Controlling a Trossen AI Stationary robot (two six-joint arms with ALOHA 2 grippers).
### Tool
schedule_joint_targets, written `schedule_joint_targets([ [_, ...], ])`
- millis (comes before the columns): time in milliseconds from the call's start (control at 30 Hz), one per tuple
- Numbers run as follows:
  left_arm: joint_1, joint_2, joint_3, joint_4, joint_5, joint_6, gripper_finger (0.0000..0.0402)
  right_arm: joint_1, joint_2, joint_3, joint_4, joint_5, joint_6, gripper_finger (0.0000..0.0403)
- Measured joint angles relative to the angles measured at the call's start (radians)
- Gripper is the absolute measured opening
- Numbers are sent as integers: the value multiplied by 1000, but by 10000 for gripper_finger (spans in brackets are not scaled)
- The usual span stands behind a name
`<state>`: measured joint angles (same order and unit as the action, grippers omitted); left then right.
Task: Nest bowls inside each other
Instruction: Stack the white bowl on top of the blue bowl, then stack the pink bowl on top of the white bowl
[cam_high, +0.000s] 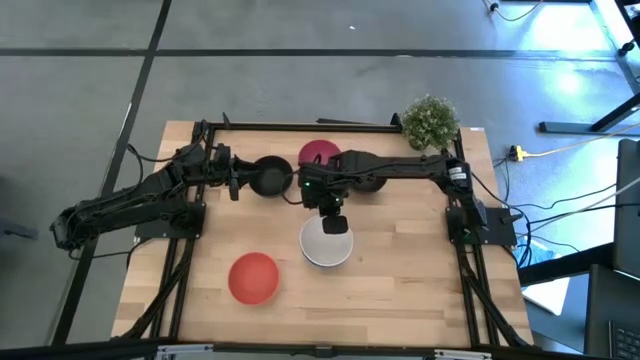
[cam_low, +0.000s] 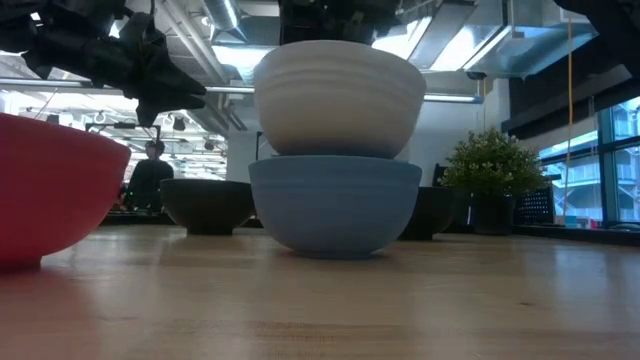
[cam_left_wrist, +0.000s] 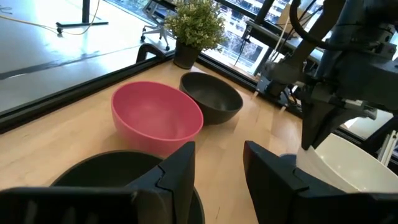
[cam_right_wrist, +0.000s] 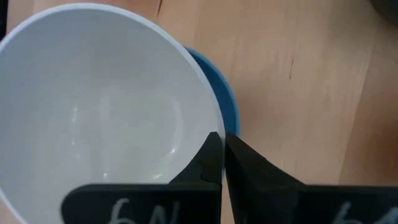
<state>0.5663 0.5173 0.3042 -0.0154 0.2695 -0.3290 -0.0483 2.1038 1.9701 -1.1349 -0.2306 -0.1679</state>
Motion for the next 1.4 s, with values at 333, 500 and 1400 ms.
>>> schedule_joint_targets([
  [333, 0, 0, 0, -3, 0, 1, 131, 3, 58, -8, 4, 0, -48, 6],
  [500, 0, 0, 0, -8, 0, 1, 131, 4, 64, -8, 30, 1, -51, 6],
  [1400, 0, 0, 0, -11, 0, 0, 131, 5, 64, -8, 38, 0, -50, 78],
])
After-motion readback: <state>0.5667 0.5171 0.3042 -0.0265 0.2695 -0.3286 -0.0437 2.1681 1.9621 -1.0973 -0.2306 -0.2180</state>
